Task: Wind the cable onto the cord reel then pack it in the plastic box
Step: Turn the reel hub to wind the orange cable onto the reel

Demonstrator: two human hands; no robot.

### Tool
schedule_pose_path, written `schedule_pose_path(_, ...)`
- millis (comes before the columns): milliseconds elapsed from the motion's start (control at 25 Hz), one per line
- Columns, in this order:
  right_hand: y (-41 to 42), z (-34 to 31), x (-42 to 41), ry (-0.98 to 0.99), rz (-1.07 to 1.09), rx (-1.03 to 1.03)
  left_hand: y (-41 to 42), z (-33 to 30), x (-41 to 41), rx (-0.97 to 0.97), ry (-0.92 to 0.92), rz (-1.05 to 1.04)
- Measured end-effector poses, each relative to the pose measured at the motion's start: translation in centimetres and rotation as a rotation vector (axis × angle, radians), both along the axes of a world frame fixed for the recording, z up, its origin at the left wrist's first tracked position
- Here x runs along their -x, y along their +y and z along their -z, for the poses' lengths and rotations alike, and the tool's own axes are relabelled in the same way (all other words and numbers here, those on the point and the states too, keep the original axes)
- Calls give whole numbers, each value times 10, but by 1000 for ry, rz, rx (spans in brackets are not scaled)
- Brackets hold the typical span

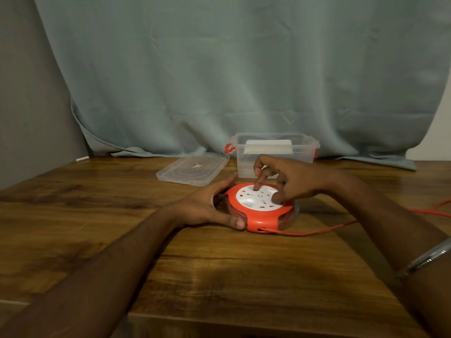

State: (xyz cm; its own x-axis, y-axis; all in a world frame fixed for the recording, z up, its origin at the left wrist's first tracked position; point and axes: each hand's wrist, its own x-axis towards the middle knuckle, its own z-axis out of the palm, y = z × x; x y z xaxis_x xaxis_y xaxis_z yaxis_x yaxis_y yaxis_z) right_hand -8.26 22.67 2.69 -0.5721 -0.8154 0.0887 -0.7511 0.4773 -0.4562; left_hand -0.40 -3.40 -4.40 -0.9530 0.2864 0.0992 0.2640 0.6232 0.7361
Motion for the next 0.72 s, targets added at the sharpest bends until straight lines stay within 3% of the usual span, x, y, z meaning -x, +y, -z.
schedule_pose_path(280,7,-9,-1,-56,16,29,1,-2,-1,-6,-10,-8)
schedule_pose_path(520,3,-8,-2,-29,-8,-96,1,-2,-3,-13,-24,1)
schedule_pose_path(720,4,-3,-3,-87,-26,-40,0,-2,-3,-26,-45,21)
